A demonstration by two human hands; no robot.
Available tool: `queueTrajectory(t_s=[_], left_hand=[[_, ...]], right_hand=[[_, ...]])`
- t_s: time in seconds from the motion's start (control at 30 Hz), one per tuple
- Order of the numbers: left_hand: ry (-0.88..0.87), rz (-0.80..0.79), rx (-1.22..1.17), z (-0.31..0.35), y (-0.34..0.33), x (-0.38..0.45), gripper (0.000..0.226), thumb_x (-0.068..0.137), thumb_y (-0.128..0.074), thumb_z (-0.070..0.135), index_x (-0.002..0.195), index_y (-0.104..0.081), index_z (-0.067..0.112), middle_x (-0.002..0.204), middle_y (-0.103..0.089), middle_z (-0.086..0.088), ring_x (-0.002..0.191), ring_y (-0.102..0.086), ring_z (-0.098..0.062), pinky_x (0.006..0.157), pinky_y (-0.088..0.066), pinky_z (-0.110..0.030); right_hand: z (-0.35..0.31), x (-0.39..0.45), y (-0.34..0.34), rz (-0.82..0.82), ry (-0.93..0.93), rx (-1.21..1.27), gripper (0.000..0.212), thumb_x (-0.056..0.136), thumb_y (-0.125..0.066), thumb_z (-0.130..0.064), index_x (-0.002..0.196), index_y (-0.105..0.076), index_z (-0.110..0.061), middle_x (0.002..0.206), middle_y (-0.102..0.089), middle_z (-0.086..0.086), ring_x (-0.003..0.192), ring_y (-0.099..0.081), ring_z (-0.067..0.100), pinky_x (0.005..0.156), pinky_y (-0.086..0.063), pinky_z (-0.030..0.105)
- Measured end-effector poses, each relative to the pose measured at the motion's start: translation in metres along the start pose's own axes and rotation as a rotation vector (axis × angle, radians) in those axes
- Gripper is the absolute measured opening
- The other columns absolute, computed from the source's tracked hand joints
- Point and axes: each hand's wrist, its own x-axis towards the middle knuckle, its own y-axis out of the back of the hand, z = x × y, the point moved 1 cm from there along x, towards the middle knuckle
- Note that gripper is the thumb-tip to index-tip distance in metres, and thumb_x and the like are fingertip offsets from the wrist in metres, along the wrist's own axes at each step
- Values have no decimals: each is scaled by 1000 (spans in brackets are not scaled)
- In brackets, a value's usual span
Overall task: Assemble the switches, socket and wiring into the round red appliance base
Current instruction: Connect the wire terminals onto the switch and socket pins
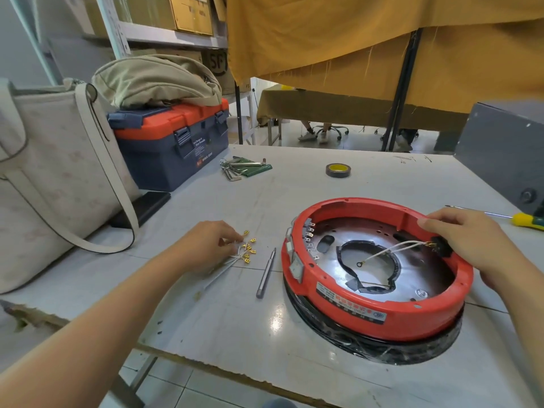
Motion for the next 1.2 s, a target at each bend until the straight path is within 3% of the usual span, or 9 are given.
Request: queueTrajectory(t_s=[0.23, 0.33, 0.5, 0.7, 0.87, 0.97, 1.07, 1.2], left_hand=[[15, 149, -96, -6, -1, 1, 20, 87, -63, 25, 106, -67, 22, 109, -57, 2, 85, -55, -10, 74, -38, -21], [31, 226, -96, -8, 2, 7, 24, 87, -62, 15, 110, -60, 23, 109, -55, 0, 77, -53, -8, 71, -37, -21], [-17, 100, 69, -2, 2, 21, 28, 93, -55, 15, 118, -63, 23, 121, -51, 2, 95, -55, -19, 87, -47, -35], [-54, 124, 168, 3, -2, 29, 20, 92, -53, 12, 106, -64, 20, 104, -62, 1, 98, -55, -21, 83, -47, -35], [-114, 113, 64, -2, 4, 29, 15, 90, -55, 13, 96, -62, 25, 82, -60, 15, 89, -43, -10, 74, -32, -24], [-96, 147, -208, -4, 12, 25, 17, 87, -60, 8, 91, -66, 23, 87, -65, 7, 85, -54, -10, 71, -37, -9], [-79, 146, -401, -3, 20, 21, 14, 87, -62, 6, 90, -68, 18, 86, -67, -5, 76, -60, -15, 76, -45, -18], [-24, 152, -516, -4, 29, 18, 11, 87, -64, 8, 93, -71, 14, 82, -67, -6, 66, -55, -12, 72, -49, -28]], right_hand=[[0, 1, 0, -10, 6, 6, 9, 83, -68, -27, 75, -72, -23, 87, -68, 7, 84, -61, 29, 79, -49, 40], [0, 1, 0, -13, 2, 14, 9, 82, -68, -27, 75, -72, -23, 86, -69, 6, 84, -61, 29, 80, -50, 41], [0, 0, 0, -19, -4, 21, 10, 82, -68, -27, 75, -72, -22, 86, -69, 7, 85, -62, 30, 82, -51, 44], [1, 0, -1, -21, -15, 40, 10, 82, -69, -27, 74, -72, -22, 84, -69, 7, 82, -61, 29, 82, -51, 46], [3, 1, -1, -20, -22, 62, 9, 82, -69, -26, 75, -71, -22, 82, -69, 5, 79, -60, 26, 82, -49, 44], [3, 2, -1, -20, -16, 64, 9, 82, -69, -26, 75, -72, -22, 83, -69, 5, 81, -60, 26, 83, -50, 44], [4, 3, -1, -18, -2, 61, 9, 82, -69, -26, 75, -72, -22, 83, -69, 4, 83, -60, 27, 84, -49, 45], [6, 5, -1, -16, 11, 62, 9, 82, -68, -27, 74, -71, -23, 80, -68, 3, 82, -60, 27, 81, -48, 42]])
